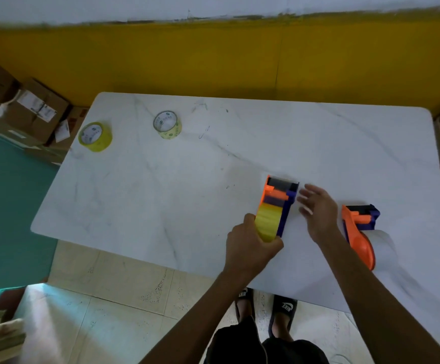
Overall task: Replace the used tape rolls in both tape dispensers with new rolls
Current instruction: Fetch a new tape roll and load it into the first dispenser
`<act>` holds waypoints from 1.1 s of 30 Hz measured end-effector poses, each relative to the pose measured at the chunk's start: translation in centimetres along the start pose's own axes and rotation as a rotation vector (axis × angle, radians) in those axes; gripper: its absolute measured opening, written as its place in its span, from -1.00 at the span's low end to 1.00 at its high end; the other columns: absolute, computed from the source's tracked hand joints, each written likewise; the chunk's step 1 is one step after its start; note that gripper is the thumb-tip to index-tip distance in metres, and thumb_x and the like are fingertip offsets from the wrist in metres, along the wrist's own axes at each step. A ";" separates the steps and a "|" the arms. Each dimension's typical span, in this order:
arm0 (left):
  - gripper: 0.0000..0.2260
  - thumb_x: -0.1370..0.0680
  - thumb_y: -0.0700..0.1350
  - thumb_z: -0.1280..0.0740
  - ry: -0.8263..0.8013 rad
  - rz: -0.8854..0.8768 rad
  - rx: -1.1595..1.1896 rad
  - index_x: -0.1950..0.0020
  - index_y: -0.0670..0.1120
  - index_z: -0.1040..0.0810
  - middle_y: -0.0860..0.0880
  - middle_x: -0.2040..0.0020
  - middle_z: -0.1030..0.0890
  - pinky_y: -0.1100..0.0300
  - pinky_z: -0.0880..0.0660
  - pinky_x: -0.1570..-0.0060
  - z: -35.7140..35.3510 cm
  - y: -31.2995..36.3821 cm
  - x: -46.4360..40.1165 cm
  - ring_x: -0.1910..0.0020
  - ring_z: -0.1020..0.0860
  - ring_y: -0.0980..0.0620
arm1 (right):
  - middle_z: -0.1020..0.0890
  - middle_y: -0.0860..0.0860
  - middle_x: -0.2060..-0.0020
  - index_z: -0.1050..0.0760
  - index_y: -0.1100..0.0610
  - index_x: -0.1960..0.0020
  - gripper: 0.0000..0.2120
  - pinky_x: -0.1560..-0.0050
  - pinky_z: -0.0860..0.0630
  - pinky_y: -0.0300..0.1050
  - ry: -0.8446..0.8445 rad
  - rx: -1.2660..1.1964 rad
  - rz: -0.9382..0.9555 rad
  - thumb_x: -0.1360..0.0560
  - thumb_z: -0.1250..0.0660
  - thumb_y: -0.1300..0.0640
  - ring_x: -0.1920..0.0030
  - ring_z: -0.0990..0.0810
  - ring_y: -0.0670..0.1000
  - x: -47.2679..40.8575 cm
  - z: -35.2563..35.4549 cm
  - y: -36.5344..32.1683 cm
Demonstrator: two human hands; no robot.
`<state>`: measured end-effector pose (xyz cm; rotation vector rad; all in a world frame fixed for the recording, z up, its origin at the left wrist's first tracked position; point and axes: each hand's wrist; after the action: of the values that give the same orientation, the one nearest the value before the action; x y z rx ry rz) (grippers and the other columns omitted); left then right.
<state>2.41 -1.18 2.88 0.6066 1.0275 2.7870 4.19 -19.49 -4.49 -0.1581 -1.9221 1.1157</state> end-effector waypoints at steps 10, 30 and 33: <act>-0.62 -0.36 0.13 -0.44 -0.041 0.014 0.001 -0.03 -0.02 -0.44 0.04 0.17 -0.59 0.11 -0.57 0.22 -0.9 -0.8 0.8 0.23 -0.60 0.05 | -0.65 0.10 0.00 -0.54 0.09 -0.17 -0.47 0.00 -0.48 -0.02 -0.362 0.156 -0.103 -0.60 0.03 -0.24 0.00 -0.59 0.09 1.0 -1.4 -1.5; -0.58 -0.35 0.25 -0.39 -0.107 0.147 -0.063 0.37 -0.02 -0.32 -0.02 0.28 -0.51 0.19 -0.34 0.38 -3.0 1.1 -2.0 0.27 -0.54 -0.03 | -0.69 0.07 0.19 -0.56 0.10 -0.18 -0.33 0.11 -0.52 -0.01 -0.217 0.130 -0.565 -0.51 0.02 -0.39 0.23 -0.65 0.05 2.9 1.6 4.8; -0.60 -0.32 0.25 -0.38 -0.107 0.163 -0.053 0.36 -0.03 -0.34 -0.08 0.20 -0.58 0.18 -0.37 0.35 -3.1 1.0 -2.5 0.20 -0.60 -0.08 | -0.63 0.19 0.04 -0.57 0.18 -0.12 -0.29 -0.14 -0.48 0.19 -0.158 0.112 -0.627 -0.50 0.01 -0.39 0.00 -0.60 0.20 2.7 1.4 4.2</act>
<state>3.42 -4.41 0.59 0.8583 0.9187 2.8713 0.25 -16.60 -6.19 0.5743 -1.8430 0.8156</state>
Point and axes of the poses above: each hand's wrist, its own x-axis away from the middle knuckle, its own z-axis out of the back of the hand, y = z × x
